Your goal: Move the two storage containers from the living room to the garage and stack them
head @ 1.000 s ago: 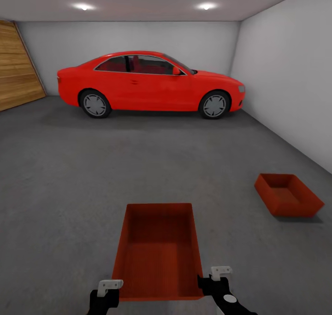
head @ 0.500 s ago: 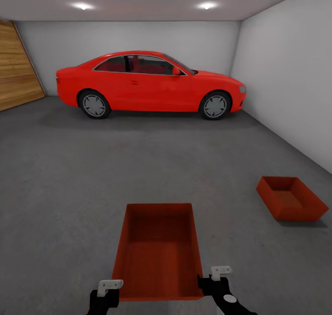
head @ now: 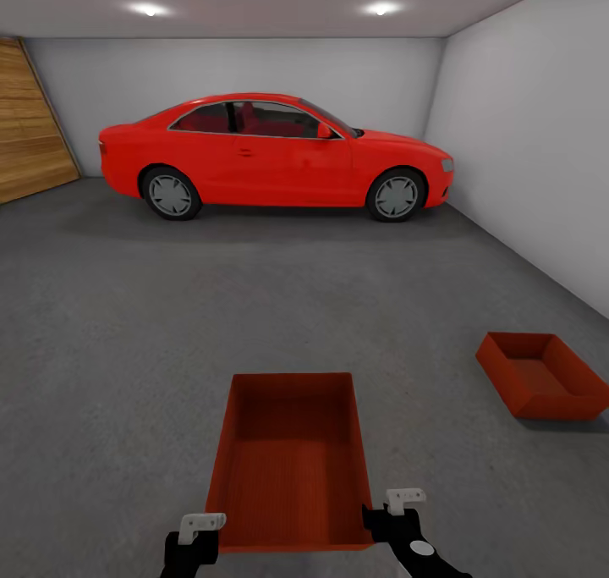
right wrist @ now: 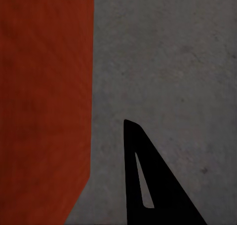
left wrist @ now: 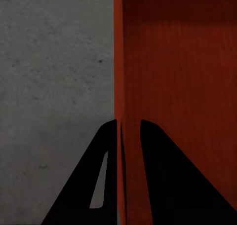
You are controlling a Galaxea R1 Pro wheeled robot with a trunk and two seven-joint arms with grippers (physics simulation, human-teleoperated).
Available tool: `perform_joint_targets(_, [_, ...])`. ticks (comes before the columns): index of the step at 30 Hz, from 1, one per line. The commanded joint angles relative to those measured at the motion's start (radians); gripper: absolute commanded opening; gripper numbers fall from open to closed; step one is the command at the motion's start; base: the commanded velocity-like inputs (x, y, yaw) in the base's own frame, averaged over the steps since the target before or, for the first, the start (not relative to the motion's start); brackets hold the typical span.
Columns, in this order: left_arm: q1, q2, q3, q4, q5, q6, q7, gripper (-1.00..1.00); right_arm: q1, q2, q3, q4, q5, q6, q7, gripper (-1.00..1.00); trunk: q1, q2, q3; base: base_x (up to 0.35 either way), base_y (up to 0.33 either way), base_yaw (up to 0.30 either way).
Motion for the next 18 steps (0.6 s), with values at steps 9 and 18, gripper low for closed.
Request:
perform_joint_targets(9, [-0.001,0.001,0.015,0.000,0.012,-0.002,0.009,-1.00,-0.001,-0.015,-0.007,0.000,0.000,-0.004,-0.012,-1.00,0.000,0.000,-0.001,0.079,0.000,0.000])
perform_joint_targets(18, [-0.001,0.001,0.015,0.000,0.012,-0.002,0.009,-1.00,-0.001,-0.015,-0.007,0.000,0.000,-0.004,-0.012,-1.00,0.000,0.000,-0.001,0.028,0.000,0.000])
